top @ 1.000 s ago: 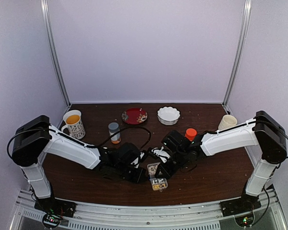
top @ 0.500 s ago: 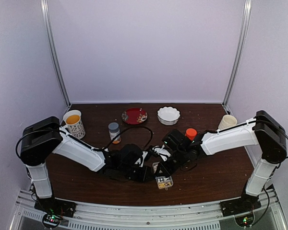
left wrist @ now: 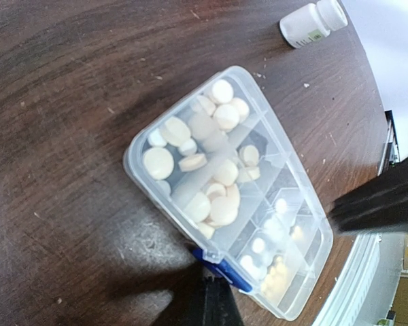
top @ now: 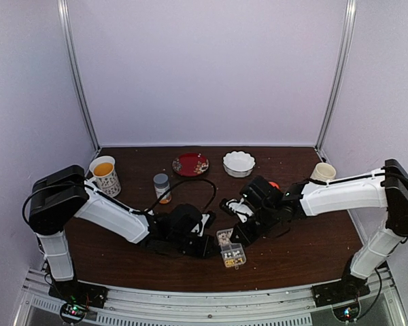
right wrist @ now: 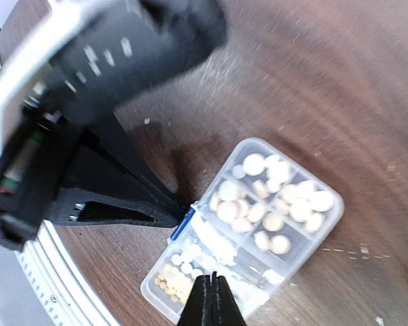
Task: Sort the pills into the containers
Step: Move the pill container to the center of the board, then reset both arms
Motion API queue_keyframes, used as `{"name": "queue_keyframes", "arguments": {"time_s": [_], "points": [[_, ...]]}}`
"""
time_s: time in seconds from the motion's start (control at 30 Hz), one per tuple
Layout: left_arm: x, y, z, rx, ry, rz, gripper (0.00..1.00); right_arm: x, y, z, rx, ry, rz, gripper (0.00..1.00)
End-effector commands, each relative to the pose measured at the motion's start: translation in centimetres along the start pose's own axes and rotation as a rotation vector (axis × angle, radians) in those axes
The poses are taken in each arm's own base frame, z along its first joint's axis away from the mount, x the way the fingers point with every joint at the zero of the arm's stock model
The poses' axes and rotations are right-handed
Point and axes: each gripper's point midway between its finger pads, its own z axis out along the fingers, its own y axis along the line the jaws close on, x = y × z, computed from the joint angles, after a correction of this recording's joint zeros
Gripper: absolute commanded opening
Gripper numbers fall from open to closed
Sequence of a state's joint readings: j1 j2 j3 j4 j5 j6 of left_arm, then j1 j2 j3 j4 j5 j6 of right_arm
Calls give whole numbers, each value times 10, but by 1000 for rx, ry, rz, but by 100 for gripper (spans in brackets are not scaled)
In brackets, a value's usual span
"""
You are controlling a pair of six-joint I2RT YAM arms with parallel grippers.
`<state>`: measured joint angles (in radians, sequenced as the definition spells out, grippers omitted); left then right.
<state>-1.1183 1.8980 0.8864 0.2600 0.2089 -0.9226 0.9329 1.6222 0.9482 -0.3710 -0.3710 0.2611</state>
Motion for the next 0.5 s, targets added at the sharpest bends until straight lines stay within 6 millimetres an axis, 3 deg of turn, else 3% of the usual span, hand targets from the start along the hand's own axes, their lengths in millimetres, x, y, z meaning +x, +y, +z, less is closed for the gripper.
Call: {"name": "queue_keyframes", "arguments": {"time_s": [0.0,0.2,0.33,0.4,0.47], "points": [[-7,-4,-3,1,-31,24,0,-5,-14,-19,64,-40,-5,0],[-25,-5,-29,-71,-101,82,0,-26,-22,-47,108,-195,-17,0],[-45,-2,-65,-201,-162,145,0,-45,-29,-83,194,-348,-36,10],[-57,1,-88,-255,-209,169,7,-55,-34,-109,250,-456,-42,18],[-67,12,-112,-329,-262,185,24,-63,-38,-138,303,-579,-53,25]]}}
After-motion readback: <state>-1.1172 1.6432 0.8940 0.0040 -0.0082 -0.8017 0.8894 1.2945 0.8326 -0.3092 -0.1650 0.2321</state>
